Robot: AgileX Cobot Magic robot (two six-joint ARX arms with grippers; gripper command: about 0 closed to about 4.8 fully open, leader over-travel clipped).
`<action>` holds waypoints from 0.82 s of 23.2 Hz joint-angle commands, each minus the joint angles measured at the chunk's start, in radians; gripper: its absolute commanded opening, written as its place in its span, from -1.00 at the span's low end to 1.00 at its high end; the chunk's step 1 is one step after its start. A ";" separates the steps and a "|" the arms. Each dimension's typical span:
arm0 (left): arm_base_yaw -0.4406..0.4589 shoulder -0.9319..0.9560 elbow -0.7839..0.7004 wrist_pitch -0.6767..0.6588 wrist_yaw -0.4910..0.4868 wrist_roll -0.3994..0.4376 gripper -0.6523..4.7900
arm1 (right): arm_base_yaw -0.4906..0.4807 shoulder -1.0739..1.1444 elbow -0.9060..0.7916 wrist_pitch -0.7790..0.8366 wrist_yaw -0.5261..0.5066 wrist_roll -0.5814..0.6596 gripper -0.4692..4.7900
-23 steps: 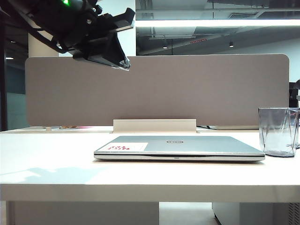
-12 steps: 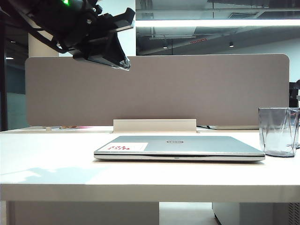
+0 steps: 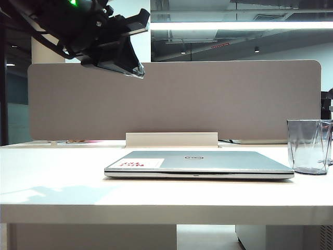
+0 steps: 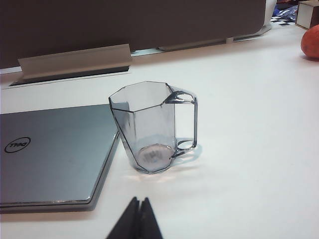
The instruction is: Pick up the water cup and place it on the right side of the laptop.
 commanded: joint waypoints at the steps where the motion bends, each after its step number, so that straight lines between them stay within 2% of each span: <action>1: -0.002 -0.003 0.002 0.011 -0.011 0.054 -0.78 | 0.000 -0.002 -0.006 0.009 0.005 0.003 -0.84; 3: -0.002 -0.004 0.002 0.007 -0.059 0.108 -0.78 | 0.000 -0.002 -0.006 0.009 0.005 0.003 -0.84; 4: -0.001 -0.021 0.002 -0.016 -0.127 0.146 -0.78 | 0.000 -0.002 -0.006 0.009 0.005 0.003 -0.84; 5: -0.001 -0.045 0.002 -0.041 -0.177 0.155 -0.78 | 0.000 -0.002 -0.006 0.009 0.005 0.003 -0.84; 7: 0.002 -0.084 -0.005 -0.059 -0.204 0.158 -0.78 | 0.000 -0.002 -0.006 0.010 0.005 0.003 -0.84; 13: 0.047 -0.263 -0.134 -0.016 -0.179 0.158 -0.78 | 0.000 -0.002 -0.006 0.010 0.005 0.003 -0.84; 16: 0.087 -0.342 -0.193 -0.011 -0.117 0.152 -0.78 | 0.000 -0.002 -0.006 0.010 0.005 0.003 -0.84; 18: 0.142 -0.418 -0.259 0.021 -0.029 0.114 -0.78 | 0.000 -0.002 -0.006 0.010 0.005 0.003 -0.84; 19: 0.158 -0.435 -0.278 0.026 -0.018 0.087 -0.78 | 0.000 -0.002 -0.006 0.010 0.005 0.003 -0.84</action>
